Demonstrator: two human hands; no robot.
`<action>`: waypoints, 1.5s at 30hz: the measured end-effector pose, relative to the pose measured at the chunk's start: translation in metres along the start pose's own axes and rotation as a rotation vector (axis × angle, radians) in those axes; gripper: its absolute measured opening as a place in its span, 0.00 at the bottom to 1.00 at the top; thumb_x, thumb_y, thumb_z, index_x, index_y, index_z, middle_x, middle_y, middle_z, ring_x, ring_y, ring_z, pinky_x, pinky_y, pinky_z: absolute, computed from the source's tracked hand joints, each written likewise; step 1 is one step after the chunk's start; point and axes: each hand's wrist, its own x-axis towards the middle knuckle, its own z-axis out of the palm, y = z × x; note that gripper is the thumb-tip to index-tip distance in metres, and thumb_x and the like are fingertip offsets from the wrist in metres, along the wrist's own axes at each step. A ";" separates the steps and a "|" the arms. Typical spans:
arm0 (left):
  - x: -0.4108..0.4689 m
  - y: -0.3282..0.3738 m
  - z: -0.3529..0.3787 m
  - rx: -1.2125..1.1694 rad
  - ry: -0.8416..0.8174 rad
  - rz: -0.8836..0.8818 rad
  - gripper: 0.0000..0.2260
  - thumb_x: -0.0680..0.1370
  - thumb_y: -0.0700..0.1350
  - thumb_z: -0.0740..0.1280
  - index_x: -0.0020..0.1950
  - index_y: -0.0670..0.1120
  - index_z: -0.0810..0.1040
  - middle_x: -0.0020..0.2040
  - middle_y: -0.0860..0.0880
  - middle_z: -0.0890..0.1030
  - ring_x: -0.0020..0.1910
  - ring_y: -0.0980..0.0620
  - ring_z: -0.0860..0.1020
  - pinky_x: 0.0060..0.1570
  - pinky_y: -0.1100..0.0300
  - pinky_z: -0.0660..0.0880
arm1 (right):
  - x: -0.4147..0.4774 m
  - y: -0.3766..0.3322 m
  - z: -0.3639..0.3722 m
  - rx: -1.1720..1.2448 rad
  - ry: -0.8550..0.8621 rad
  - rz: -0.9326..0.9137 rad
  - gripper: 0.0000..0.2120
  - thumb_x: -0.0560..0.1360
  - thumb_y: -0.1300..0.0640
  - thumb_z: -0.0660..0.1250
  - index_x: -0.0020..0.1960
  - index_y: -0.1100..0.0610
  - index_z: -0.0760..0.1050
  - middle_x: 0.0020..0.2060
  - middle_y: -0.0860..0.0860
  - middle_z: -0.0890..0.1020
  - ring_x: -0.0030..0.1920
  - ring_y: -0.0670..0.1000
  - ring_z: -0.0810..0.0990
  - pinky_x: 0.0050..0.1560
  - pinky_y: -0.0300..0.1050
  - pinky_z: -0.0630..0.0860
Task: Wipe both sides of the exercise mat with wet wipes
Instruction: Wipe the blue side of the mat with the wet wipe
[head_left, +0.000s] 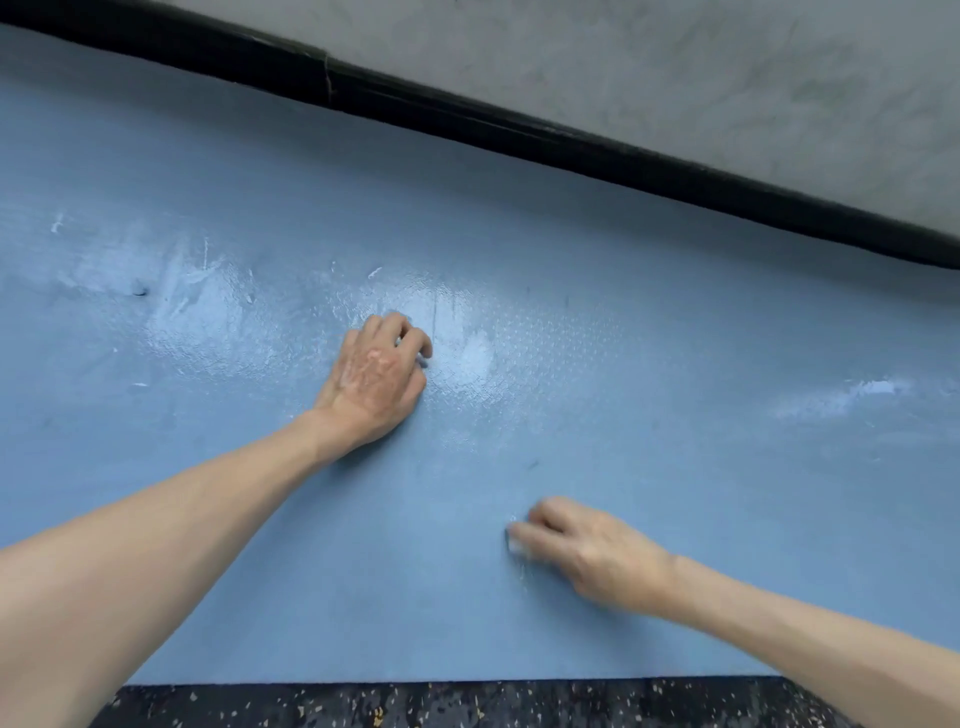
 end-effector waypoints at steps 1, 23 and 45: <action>0.006 0.007 0.003 -0.002 0.005 0.019 0.06 0.73 0.37 0.67 0.49 0.43 0.77 0.48 0.43 0.75 0.47 0.41 0.73 0.46 0.51 0.65 | 0.017 0.011 -0.005 -0.006 0.088 0.048 0.08 0.79 0.59 0.58 0.57 0.54 0.71 0.42 0.53 0.72 0.37 0.52 0.70 0.33 0.47 0.73; 0.162 0.029 0.055 0.097 0.047 -0.084 0.06 0.79 0.43 0.60 0.53 0.44 0.73 0.50 0.43 0.73 0.50 0.41 0.70 0.48 0.50 0.63 | 0.114 0.128 -0.061 -0.049 0.319 0.128 0.14 0.75 0.65 0.53 0.53 0.64 0.75 0.40 0.56 0.69 0.35 0.54 0.66 0.31 0.48 0.69; 0.169 0.026 0.051 0.118 -0.025 -0.105 0.07 0.74 0.46 0.57 0.48 0.49 0.73 0.43 0.49 0.73 0.42 0.46 0.71 0.40 0.52 0.64 | 0.237 0.252 -0.159 0.005 0.431 0.346 0.05 0.76 0.64 0.62 0.50 0.64 0.74 0.43 0.59 0.75 0.40 0.63 0.75 0.38 0.57 0.75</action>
